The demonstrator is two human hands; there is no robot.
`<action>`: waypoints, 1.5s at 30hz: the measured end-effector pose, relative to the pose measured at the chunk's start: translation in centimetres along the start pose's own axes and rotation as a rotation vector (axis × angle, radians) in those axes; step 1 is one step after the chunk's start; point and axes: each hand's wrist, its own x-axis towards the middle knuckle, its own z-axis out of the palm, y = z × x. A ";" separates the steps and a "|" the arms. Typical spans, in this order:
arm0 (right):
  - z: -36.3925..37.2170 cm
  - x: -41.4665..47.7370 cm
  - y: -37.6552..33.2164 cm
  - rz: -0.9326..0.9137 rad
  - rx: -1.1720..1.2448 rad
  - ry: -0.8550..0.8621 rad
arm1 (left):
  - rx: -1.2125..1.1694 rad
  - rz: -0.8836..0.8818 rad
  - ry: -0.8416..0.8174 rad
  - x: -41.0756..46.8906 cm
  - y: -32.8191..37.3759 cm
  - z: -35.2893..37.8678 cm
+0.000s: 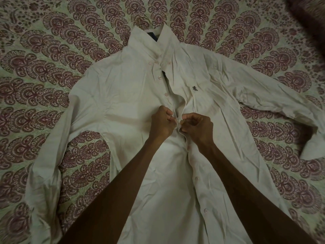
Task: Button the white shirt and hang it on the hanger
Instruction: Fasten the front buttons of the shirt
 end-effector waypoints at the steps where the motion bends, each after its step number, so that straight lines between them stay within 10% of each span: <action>1: -0.2 0.1 0.0 0.000 0.004 -0.028 | -0.006 -0.007 -0.022 0.1 0.1 -0.2; 12: -0.7 0.7 -0.2 -0.113 -0.040 -0.162 | -0.086 -0.104 0.007 0.1 0.3 -0.2; 21: 1.2 1.0 0.4 -0.212 -0.332 0.158 | -0.304 -0.213 -0.143 -0.1 1.1 -1.3; 36: 1.8 -0.4 1.9 -0.443 -0.436 0.100 | 0.134 -0.156 -0.037 1.3 1.7 -0.6; 45: 1.6 -0.1 2.7 -0.463 -0.420 0.099 | 0.110 -0.190 -0.246 1.5 3.7 -2.3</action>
